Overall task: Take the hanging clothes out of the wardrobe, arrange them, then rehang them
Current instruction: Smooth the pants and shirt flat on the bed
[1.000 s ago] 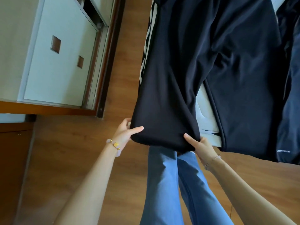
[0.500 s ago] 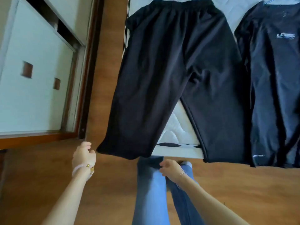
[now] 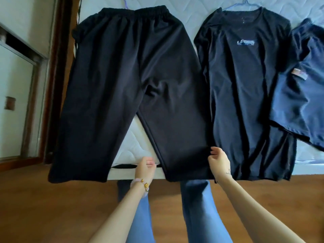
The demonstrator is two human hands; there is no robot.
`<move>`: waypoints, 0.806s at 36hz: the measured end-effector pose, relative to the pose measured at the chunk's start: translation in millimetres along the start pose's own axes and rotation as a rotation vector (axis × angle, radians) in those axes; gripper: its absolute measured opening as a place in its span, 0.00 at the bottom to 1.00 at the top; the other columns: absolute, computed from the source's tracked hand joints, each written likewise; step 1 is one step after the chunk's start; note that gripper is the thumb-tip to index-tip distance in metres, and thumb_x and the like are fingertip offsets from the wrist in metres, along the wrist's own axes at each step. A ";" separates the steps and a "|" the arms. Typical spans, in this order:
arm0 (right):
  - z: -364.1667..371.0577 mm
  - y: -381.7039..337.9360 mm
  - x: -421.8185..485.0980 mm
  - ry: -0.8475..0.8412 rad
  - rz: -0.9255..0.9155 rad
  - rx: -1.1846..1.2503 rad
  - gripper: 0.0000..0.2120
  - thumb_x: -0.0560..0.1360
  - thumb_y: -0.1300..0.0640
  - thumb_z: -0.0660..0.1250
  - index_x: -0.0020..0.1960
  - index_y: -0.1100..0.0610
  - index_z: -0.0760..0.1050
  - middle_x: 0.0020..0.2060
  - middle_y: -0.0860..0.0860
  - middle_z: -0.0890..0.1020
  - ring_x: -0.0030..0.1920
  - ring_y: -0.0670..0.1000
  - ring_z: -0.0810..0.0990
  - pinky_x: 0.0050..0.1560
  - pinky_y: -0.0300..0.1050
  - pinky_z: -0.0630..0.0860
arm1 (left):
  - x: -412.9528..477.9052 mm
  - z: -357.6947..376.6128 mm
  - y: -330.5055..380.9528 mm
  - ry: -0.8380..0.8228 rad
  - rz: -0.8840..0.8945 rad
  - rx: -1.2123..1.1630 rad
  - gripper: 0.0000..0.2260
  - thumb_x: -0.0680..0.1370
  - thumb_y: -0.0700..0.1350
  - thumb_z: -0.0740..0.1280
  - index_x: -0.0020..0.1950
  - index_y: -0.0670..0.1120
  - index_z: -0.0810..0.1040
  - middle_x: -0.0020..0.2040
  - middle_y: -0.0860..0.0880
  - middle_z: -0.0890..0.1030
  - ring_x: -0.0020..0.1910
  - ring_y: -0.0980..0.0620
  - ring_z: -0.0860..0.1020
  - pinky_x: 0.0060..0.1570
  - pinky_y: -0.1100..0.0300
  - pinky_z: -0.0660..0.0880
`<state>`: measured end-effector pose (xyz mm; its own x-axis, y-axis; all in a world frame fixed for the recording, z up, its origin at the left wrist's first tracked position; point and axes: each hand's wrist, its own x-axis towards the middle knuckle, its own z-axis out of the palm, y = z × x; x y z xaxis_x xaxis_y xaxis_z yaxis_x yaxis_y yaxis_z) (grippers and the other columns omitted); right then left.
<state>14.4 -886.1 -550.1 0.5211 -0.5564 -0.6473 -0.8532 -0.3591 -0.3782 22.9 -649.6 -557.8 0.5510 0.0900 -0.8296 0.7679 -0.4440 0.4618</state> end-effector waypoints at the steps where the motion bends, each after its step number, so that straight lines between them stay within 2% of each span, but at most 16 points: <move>1: -7.0 4.1 6.6 0.017 -0.028 0.006 0.20 0.74 0.66 0.59 0.65 0.59 0.70 0.60 0.54 0.76 0.51 0.52 0.75 0.51 0.40 0.67 | 0.2 11.7 1.7 0.002 -0.020 -0.036 0.10 0.76 0.39 0.64 0.58 0.42 0.75 0.50 0.48 0.78 0.51 0.49 0.77 0.55 0.57 0.74; 3: -19.7 9.5 20.9 0.030 -0.104 0.001 0.19 0.74 0.65 0.60 0.65 0.59 0.70 0.60 0.55 0.74 0.51 0.53 0.77 0.53 0.43 0.70 | -0.5 33.2 3.4 0.016 -0.046 -0.090 0.10 0.76 0.39 0.66 0.56 0.40 0.76 0.51 0.47 0.80 0.54 0.46 0.79 0.55 0.54 0.75; 5: -30.0 10.1 34.5 -0.002 -0.164 -0.015 0.19 0.74 0.64 0.61 0.65 0.58 0.70 0.59 0.55 0.74 0.54 0.55 0.78 0.56 0.47 0.72 | -8.2 50.2 10.7 0.071 -0.070 -0.161 0.09 0.76 0.39 0.66 0.55 0.38 0.76 0.49 0.46 0.81 0.53 0.45 0.79 0.52 0.57 0.73; 9: -44.3 -8.3 55.2 -0.063 -0.334 -0.054 0.18 0.75 0.64 0.60 0.64 0.56 0.72 0.56 0.52 0.76 0.55 0.51 0.77 0.56 0.43 0.72 | -24.3 73.0 27.9 0.176 -0.124 -0.290 0.07 0.78 0.40 0.65 0.49 0.36 0.76 0.42 0.48 0.76 0.46 0.47 0.74 0.52 0.52 0.72; 11: -48.5 -26.5 64.2 -0.095 -0.417 -0.036 0.17 0.75 0.64 0.59 0.63 0.55 0.73 0.55 0.50 0.77 0.56 0.49 0.77 0.57 0.42 0.72 | -23.6 80.1 27.9 0.225 -0.136 -0.291 0.06 0.78 0.41 0.65 0.45 0.38 0.75 0.40 0.47 0.76 0.48 0.46 0.75 0.52 0.52 0.71; 14: -47.8 -59.0 73.5 -0.203 -0.474 0.032 0.18 0.76 0.64 0.59 0.65 0.55 0.71 0.59 0.49 0.77 0.59 0.48 0.76 0.63 0.42 0.71 | -21.8 82.3 23.6 0.277 -0.142 -0.309 0.07 0.77 0.42 0.67 0.51 0.38 0.77 0.48 0.43 0.79 0.53 0.43 0.77 0.50 0.58 0.69; 17: -41.6 -80.4 81.2 -0.397 -0.467 0.001 0.22 0.77 0.61 0.60 0.70 0.53 0.66 0.66 0.50 0.73 0.66 0.49 0.72 0.67 0.41 0.68 | -25.2 78.3 21.2 0.310 -0.110 -0.328 0.06 0.76 0.40 0.68 0.50 0.38 0.78 0.48 0.42 0.80 0.50 0.44 0.77 0.51 0.58 0.69; 19: -38.6 -84.5 85.9 -0.491 -0.409 -0.080 0.24 0.77 0.60 0.60 0.72 0.52 0.63 0.69 0.50 0.70 0.69 0.50 0.69 0.65 0.41 0.66 | -28.5 71.9 18.2 0.324 -0.097 -0.328 0.05 0.76 0.40 0.68 0.49 0.39 0.78 0.46 0.43 0.81 0.49 0.45 0.77 0.51 0.58 0.70; 21: -38.3 -81.7 88.4 -0.475 -0.391 -0.105 0.25 0.77 0.61 0.60 0.72 0.52 0.62 0.70 0.50 0.69 0.68 0.50 0.69 0.63 0.41 0.68 | -29.6 63.0 10.2 0.343 -0.108 -0.310 0.03 0.76 0.41 0.69 0.44 0.42 0.78 0.44 0.43 0.81 0.47 0.45 0.77 0.49 0.57 0.71; 26: -36.0 -57.8 80.6 -0.374 -0.398 -0.149 0.25 0.77 0.62 0.59 0.73 0.56 0.60 0.70 0.50 0.66 0.66 0.51 0.71 0.62 0.43 0.71 | -27.3 36.6 -7.1 0.440 -0.121 -0.265 0.06 0.75 0.41 0.69 0.44 0.38 0.77 0.37 0.47 0.79 0.40 0.48 0.76 0.36 0.63 0.70; 29: -28.5 -43.9 69.8 -0.392 -0.422 -0.209 0.25 0.77 0.61 0.61 0.72 0.57 0.61 0.69 0.51 0.65 0.63 0.52 0.72 0.60 0.43 0.70 | -24.6 24.2 -17.9 0.414 -0.135 -0.220 0.06 0.75 0.42 0.70 0.44 0.39 0.77 0.39 0.46 0.80 0.44 0.46 0.76 0.39 0.60 0.71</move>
<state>88.8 -930.6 -559.8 0.7324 -0.0310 -0.6802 -0.5318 -0.6499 -0.5430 -12.3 -665.4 -553.2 0.4911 0.5005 -0.7130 0.8677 -0.2093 0.4508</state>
